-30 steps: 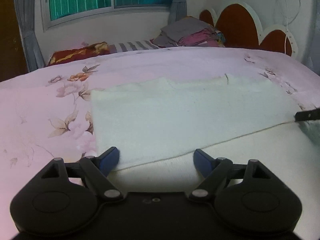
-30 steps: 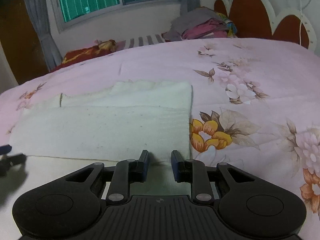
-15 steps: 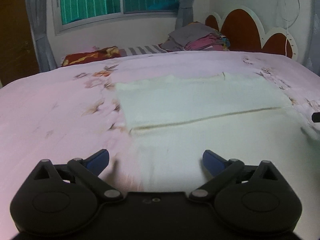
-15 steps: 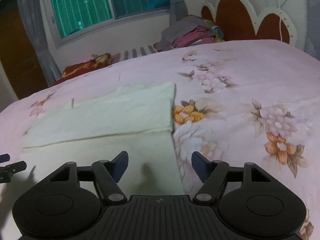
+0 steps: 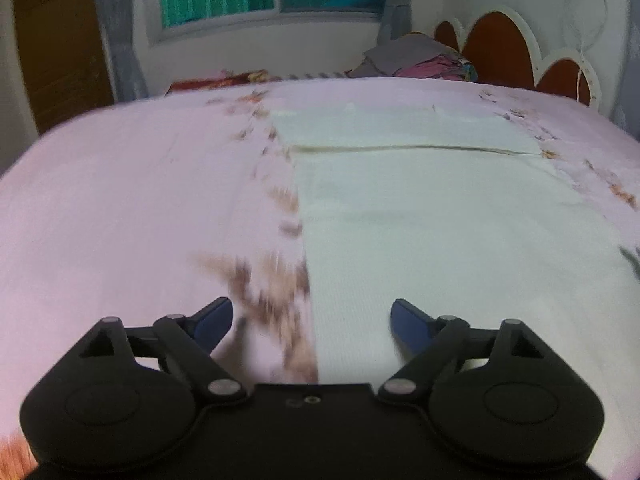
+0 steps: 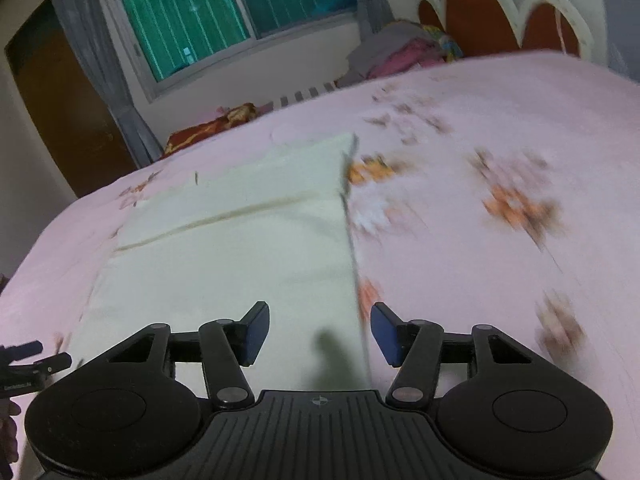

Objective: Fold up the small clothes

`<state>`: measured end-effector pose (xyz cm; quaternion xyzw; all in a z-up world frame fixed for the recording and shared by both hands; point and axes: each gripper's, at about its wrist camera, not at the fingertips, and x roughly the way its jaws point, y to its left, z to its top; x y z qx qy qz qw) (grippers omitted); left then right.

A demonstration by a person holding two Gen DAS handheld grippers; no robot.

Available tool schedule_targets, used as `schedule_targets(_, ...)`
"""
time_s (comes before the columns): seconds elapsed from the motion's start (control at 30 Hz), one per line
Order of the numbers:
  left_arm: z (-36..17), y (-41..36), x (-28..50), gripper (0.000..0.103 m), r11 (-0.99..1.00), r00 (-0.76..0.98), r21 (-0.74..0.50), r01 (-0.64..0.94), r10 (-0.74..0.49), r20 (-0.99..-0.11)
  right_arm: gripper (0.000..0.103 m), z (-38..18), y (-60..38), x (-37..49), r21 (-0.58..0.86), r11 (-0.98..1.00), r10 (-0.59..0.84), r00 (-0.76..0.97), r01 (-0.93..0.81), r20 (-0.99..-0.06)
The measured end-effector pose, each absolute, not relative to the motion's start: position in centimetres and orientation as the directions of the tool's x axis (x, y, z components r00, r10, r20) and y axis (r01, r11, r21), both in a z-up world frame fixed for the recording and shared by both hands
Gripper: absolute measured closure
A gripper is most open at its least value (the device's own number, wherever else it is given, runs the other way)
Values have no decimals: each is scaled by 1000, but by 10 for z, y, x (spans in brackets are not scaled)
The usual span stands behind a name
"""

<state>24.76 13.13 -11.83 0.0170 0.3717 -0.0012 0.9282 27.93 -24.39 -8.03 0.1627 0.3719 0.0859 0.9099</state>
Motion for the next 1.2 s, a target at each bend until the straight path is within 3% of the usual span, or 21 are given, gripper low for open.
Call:
schedule_targets(0.13,-125,144,215,29,996,694,-79,-29,-36,-719,46,-91,-263,237,399,917,306,678,-21,-668)
schedule_targets(0.37,-128,164,180,31,962,690,-262,-76,-139,-710,47,-112,-282,186,507,862,389,633,6,-669)
schedule_targets(0.5,-131,168,165,43,916,679,-395,-71,-246,-692,48,-116,-281,167,521,853,417,616,-12,-668)
schedule_targets(0.57,-137,170,157,47,879,675,-471,-70,-306,-671,62,-119,-279,159,556,831,457,599,-24,-657)
schedule_targets(0.77,-153,185,165,52,744,670,-664,-72,-458,-585,65,-129,-285,154,670,742,547,591,-15,-593)
schedule_targets(0.87,-161,190,174,61,710,672,-698,-91,-473,-569,65,-134,-293,169,706,708,564,599,3,-568)
schedule_targets(0.9,-162,190,175,68,704,673,-704,-94,-477,-566,65,-136,-294,175,716,698,574,591,8,-566)
schedule_targets(0.93,-162,188,174,89,706,669,-702,-94,-478,-569,65,-137,-295,179,725,688,586,586,5,-560)
schedule_targets(0.97,-164,186,172,99,704,658,-704,-86,-490,-571,70,-137,-295,180,731,682,597,580,-2,-555)
schedule_targets(1.03,-168,181,165,98,702,658,-711,-51,-512,-552,100,-138,-294,179,757,652,653,534,-36,-537)
schedule_targets(1.2,-180,187,165,95,656,704,-742,-134,-465,-538,100,-137,-295,169,752,655,665,529,-73,-528)
